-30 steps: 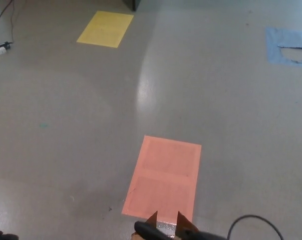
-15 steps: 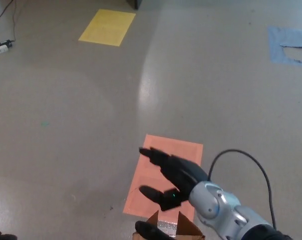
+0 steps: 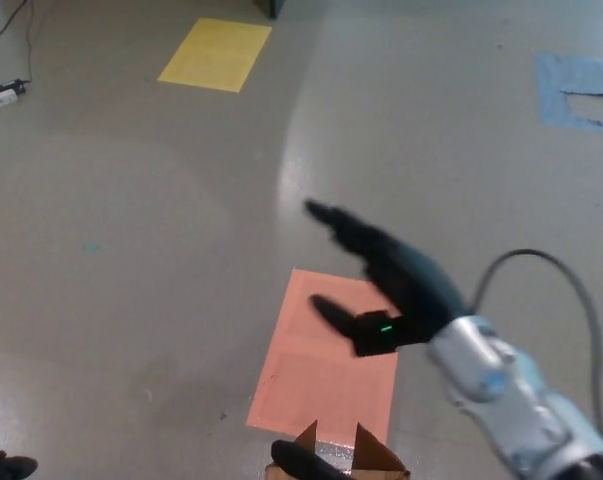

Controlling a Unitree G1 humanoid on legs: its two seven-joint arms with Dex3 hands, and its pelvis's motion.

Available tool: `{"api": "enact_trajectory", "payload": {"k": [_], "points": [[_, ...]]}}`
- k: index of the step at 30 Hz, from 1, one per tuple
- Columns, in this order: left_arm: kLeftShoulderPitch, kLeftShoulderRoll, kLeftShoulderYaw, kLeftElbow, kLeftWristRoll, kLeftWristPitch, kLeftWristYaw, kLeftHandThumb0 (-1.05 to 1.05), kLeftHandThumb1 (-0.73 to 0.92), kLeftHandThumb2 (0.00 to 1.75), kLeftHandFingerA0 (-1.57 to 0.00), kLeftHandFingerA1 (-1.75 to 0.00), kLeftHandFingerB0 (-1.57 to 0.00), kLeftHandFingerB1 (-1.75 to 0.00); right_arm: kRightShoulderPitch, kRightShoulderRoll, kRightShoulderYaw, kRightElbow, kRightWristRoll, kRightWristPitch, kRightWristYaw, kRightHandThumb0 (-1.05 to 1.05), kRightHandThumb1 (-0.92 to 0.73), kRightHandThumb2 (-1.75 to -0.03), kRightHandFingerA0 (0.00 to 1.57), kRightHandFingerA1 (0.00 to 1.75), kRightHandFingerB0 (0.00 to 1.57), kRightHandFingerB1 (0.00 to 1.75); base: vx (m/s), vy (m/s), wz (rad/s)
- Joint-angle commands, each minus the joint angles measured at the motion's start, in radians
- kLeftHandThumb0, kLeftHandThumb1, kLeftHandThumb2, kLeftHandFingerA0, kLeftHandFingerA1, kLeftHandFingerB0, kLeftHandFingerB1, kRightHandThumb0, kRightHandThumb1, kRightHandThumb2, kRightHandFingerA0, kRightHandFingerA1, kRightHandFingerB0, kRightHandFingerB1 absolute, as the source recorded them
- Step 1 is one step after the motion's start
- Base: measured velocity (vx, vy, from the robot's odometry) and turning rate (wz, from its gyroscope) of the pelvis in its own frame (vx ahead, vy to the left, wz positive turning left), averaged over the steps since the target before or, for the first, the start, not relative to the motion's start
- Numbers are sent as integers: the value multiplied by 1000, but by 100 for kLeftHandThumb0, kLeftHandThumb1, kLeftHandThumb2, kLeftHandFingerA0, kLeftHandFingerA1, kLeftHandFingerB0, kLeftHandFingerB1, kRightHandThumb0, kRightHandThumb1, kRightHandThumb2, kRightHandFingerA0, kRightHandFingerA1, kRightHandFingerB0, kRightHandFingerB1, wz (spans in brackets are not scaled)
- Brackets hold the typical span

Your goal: An air pump is kept on top of a storage box on the floor and the robot uses its right hand to press down on the handle of the pump to compress it

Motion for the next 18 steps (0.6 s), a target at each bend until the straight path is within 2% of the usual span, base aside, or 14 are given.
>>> {"api": "enact_trajectory", "payload": {"k": [1,2,4,6,7,8,11,12,13,18], "points": [[-64,36,33,43,-21,0,-30,-32,61,111,0,-47,0,-46,323,-176,-470,-443,524,-141,117,-71,-65,-103,3,36,2,30,0,0,0],[-63,38,31,43,-19,2,-30,-32,61,111,0,-47,0,-46,340,-149,-498,-425,558,-120,111,-76,-71,-71,11,28,8,22,0,0,0],[-54,37,30,40,-20,0,-33,-32,61,111,0,-47,0,-46,360,-110,-530,-384,595,-105,102,-75,-72,-70,11,28,8,23,0,0,0],[-52,33,30,42,-20,0,-31,-32,61,111,0,-47,0,-46,367,-86,-546,-288,568,-120,80,-75,-75,-69,11,27,10,24,0,0,0],[-52,31,31,44,-22,-2,-32,-57,84,65,-20,-32,-16,-29,359,-80,-546,-215,535,-143,58,-70,-64,-97,6,43,0,36,0,0,0],[-56,30,29,50,-20,-2,-27,-57,84,65,-20,-32,-17,-29,339,-84,-543,-126,488,-160,28,-34,-54,-107,0,48,0,48,0,0,0],[-71,30,30,60,-19,1,-22,-56,83,65,-20,-32,-17,-29,281,-109,-531,66,370,-161,-44,-35,-53,-107,0,49,0,48,0,0,0],[-74,34,31,58,-19,5,-26,-55,84,65,-20,-31,-17,-29,234,-138,-509,223,296,-131,-94,-35,-51,-106,0,48,0,47,0,0,0],[-79,31,34,58,-22,9,-29,-31,62,111,-1,-47,-1,-46,193,-162,-494,365,249,-110,-130,-35,-51,-106,0,47,0,47,0,0,0],[-115,40,43,65,-27,13,-34,-31,63,111,0,-47,0,-46,111,-186,-450,605,193,-15,-140,-34,-54,-106,0,47,0,45,0,0,0]]}}
